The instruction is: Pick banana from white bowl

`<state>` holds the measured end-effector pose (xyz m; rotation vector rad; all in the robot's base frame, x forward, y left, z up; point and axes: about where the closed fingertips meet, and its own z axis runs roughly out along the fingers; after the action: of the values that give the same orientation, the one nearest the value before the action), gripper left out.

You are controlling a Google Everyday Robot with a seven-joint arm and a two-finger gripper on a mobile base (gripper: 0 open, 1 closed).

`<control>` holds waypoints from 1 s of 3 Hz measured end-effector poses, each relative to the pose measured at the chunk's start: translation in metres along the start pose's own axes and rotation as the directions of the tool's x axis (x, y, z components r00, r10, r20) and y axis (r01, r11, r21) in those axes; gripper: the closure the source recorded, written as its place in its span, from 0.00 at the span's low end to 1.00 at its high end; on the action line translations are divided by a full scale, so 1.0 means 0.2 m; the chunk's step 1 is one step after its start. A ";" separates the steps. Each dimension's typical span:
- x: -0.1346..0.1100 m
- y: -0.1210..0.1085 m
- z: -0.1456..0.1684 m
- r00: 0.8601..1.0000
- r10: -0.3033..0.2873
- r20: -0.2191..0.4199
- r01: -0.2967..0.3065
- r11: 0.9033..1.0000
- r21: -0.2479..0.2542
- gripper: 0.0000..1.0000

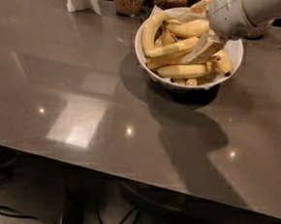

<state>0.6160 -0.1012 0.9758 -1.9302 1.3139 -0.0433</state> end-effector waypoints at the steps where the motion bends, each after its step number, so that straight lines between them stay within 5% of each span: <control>1: 0.05 -0.01 0.07 0.998 -0.058 -0.021 0.058 0.998 0.008 0.44; 3: 0.16 -0.06 0.19 0.993 -0.104 -0.053 0.106 0.994 0.032 0.38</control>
Offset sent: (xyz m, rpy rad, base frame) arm 0.0412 -0.0088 -0.0293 -0.0814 -0.1293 0.0305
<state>0.6568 -0.1033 0.9438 -1.9789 1.2355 -0.1684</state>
